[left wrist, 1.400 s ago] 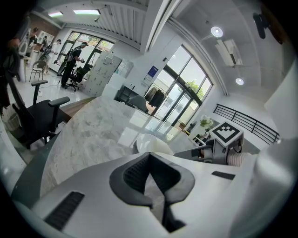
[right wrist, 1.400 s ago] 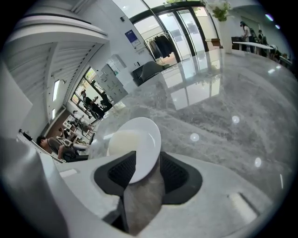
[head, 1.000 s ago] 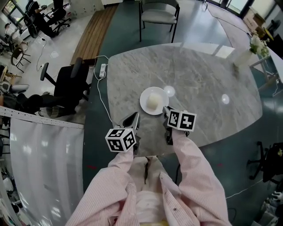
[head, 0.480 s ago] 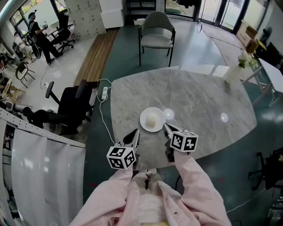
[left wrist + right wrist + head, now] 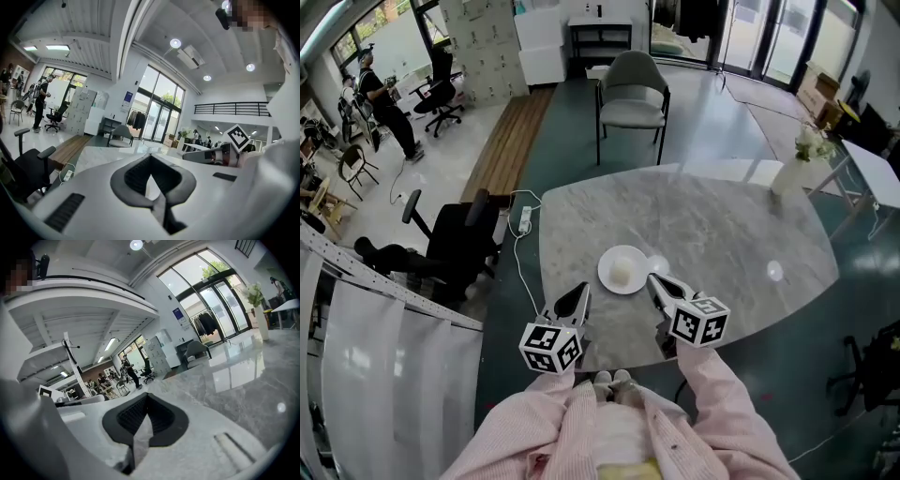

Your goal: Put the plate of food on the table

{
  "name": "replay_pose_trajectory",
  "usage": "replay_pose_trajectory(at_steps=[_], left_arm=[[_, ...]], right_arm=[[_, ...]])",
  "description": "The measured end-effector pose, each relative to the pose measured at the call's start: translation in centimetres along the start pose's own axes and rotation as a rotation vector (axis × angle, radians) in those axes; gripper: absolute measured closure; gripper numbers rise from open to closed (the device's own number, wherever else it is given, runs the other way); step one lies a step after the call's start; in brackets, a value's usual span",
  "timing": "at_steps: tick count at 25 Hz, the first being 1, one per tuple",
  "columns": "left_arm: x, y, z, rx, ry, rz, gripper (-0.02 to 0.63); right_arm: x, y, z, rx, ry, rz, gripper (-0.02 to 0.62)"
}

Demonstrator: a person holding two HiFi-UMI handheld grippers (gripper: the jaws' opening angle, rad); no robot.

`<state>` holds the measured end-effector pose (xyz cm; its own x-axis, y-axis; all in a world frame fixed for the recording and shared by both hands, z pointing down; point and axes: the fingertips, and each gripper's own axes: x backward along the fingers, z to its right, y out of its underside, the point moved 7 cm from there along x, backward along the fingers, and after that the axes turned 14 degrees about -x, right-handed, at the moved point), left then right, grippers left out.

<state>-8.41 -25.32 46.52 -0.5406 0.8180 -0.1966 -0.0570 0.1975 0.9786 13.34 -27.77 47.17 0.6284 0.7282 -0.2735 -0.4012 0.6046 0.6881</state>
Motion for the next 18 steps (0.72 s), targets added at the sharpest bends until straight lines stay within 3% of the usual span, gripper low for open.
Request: replay_pose_trajectory(at_steps=[11, 18], left_arm=[[1.7, -4.5, -1.2, -0.086, -0.045, 0.120, 0.615], [2.7, -5.8, -2.1, -0.125, -0.088, 0.151, 0.615]], right_arm=[[1.8, -2.9, -2.1, 0.057, -0.083, 0.149, 0.591], [2.5, -4.1, -3.1, 0.117, -0.101, 0.203, 0.591]])
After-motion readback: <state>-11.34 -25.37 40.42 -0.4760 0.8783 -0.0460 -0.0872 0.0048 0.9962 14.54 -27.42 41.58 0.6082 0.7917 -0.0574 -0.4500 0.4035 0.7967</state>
